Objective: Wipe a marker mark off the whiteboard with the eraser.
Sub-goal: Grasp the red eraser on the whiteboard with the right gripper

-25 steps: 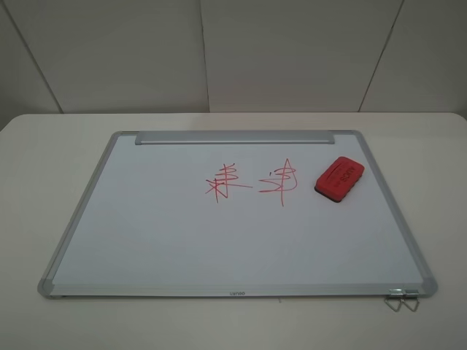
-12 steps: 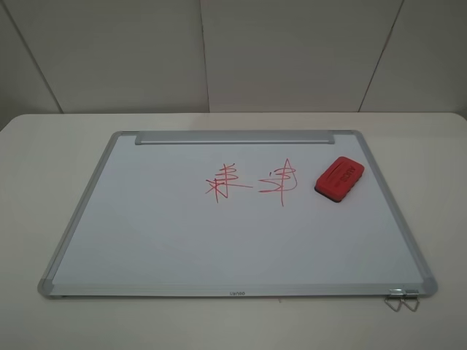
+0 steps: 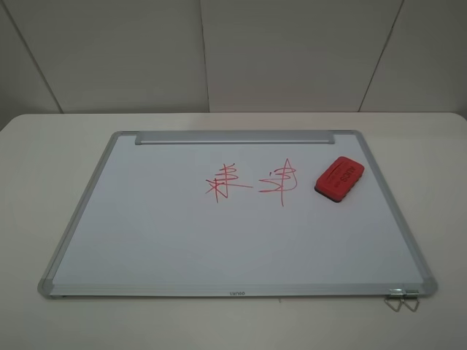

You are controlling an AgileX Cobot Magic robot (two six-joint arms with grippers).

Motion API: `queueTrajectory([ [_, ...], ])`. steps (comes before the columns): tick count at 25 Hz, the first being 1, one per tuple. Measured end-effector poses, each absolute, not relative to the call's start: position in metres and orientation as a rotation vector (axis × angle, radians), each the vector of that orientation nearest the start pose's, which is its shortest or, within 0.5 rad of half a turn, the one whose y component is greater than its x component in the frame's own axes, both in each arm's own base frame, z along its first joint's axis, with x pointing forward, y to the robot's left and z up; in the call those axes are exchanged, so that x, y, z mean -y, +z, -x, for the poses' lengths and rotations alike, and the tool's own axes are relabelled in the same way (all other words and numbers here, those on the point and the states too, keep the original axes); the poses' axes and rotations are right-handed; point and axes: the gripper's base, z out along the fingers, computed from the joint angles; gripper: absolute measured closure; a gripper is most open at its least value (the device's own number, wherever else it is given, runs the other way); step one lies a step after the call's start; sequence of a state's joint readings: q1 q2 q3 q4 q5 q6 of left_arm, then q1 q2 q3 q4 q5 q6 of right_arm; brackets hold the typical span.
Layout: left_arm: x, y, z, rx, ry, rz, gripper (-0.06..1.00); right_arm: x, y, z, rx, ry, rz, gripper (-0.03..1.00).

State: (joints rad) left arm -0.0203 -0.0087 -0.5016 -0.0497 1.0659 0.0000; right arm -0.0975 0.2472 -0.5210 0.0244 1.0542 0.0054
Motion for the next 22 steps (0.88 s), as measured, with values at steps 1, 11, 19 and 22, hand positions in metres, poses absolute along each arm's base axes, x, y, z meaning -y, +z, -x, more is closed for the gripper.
queueTrajectory([
  [1, 0.004, 0.277, 0.007, -2.039, -0.072, -0.023, 0.17, 0.002, 0.281, -0.042, -2.306, -0.005, -0.123, 0.14],
  [11, 0.004, 0.277, 0.007, -2.039, -0.072, -0.023, 0.17, -0.012, 0.272, -0.162, -2.608, 0.196, -0.327, 0.14],
  [19, 0.004, 0.277, 0.007, -2.039, -0.072, -0.023, 0.17, -0.034, 0.253, -0.282, -2.774, 0.087, -0.451, 0.14],
  [22, 0.004, 0.277, 0.007, -2.039, -0.072, -0.023, 0.17, -0.047, 0.240, -0.319, -2.780, 0.072, -0.561, 0.14],
])
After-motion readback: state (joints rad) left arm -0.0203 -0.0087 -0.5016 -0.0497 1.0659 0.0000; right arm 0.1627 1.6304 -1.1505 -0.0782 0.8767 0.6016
